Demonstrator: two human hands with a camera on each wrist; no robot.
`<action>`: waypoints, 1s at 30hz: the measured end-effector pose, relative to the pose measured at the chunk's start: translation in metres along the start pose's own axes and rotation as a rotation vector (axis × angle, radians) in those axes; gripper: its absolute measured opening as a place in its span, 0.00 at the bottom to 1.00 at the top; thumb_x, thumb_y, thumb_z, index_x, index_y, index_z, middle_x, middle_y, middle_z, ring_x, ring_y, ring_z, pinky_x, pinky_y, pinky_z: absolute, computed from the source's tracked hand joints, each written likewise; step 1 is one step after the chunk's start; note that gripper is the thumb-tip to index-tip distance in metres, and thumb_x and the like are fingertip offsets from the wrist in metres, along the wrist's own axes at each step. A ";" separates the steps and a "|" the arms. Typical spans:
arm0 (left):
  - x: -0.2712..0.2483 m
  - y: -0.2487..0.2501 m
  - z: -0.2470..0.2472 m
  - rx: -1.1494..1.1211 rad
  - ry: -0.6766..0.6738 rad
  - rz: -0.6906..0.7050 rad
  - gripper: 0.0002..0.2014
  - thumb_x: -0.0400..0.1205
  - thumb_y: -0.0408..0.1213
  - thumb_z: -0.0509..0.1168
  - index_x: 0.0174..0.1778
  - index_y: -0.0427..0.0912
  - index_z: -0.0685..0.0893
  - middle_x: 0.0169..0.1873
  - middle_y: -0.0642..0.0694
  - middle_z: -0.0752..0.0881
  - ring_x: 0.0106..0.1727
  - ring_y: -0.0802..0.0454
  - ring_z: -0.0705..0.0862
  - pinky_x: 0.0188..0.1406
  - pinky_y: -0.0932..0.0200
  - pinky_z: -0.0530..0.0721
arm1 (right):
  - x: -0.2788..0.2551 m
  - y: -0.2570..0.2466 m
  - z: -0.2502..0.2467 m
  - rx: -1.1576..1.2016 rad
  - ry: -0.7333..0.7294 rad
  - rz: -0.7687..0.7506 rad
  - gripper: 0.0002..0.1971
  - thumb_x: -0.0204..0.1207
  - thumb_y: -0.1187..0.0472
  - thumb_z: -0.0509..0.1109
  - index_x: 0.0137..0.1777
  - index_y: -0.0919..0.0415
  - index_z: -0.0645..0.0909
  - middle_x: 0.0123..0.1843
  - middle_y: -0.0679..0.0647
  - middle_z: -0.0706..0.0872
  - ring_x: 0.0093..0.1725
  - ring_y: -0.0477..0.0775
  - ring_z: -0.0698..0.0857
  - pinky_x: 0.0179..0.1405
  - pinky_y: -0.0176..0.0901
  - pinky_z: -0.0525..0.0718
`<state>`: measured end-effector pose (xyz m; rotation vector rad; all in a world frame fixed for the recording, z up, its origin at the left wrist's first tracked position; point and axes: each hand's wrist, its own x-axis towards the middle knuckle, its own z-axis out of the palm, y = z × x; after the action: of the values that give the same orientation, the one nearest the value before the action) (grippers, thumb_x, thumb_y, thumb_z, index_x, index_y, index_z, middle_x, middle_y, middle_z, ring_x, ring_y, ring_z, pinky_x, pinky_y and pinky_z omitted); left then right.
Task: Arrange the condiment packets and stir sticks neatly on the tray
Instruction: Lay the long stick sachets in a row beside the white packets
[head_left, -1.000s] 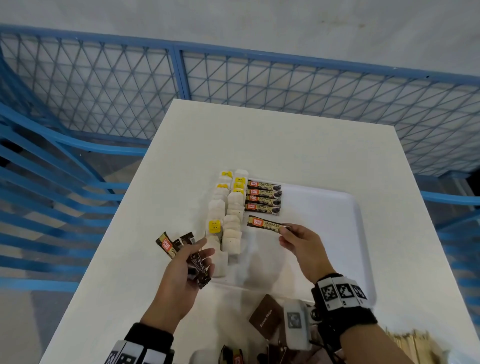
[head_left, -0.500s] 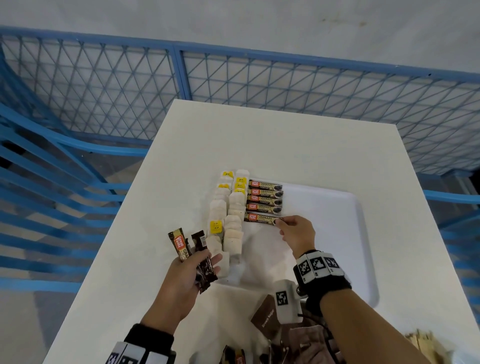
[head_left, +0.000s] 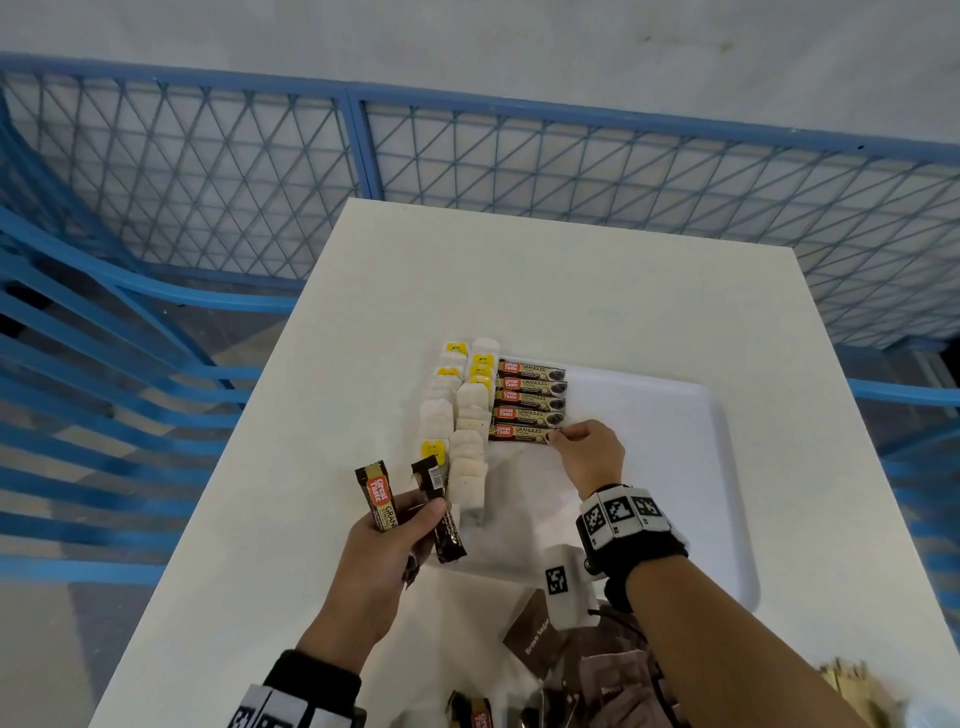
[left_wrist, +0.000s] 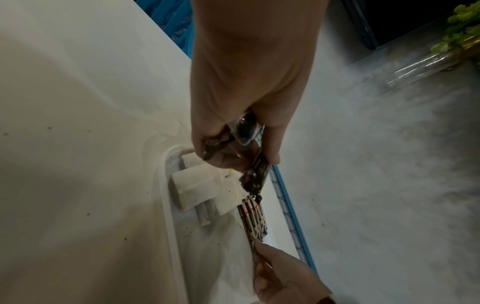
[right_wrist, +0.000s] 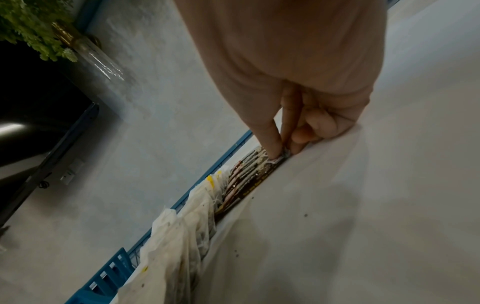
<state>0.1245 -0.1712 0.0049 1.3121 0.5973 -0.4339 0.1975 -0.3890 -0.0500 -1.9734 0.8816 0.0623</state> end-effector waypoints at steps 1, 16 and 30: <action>0.001 -0.001 0.000 0.018 0.009 0.011 0.10 0.76 0.31 0.71 0.51 0.34 0.87 0.21 0.45 0.80 0.19 0.54 0.70 0.16 0.66 0.65 | -0.001 0.000 0.000 0.004 -0.002 0.002 0.10 0.74 0.62 0.73 0.50 0.68 0.82 0.51 0.60 0.86 0.54 0.59 0.83 0.45 0.39 0.72; -0.011 0.006 0.011 -0.168 -0.212 0.097 0.09 0.80 0.25 0.60 0.51 0.37 0.84 0.42 0.45 0.91 0.45 0.53 0.90 0.50 0.58 0.84 | -0.100 -0.028 -0.021 0.077 -0.844 0.046 0.24 0.81 0.41 0.56 0.46 0.61 0.83 0.36 0.52 0.87 0.30 0.47 0.81 0.28 0.33 0.73; -0.013 0.007 0.007 -0.161 -0.047 0.075 0.05 0.80 0.28 0.64 0.47 0.36 0.85 0.32 0.45 0.90 0.35 0.54 0.87 0.36 0.67 0.86 | -0.106 -0.013 -0.029 0.410 -0.636 -0.005 0.07 0.73 0.66 0.73 0.49 0.69 0.83 0.32 0.54 0.84 0.28 0.44 0.81 0.30 0.32 0.81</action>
<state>0.1197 -0.1774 0.0197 1.1634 0.5312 -0.3473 0.1186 -0.3490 0.0163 -1.4364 0.4242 0.4449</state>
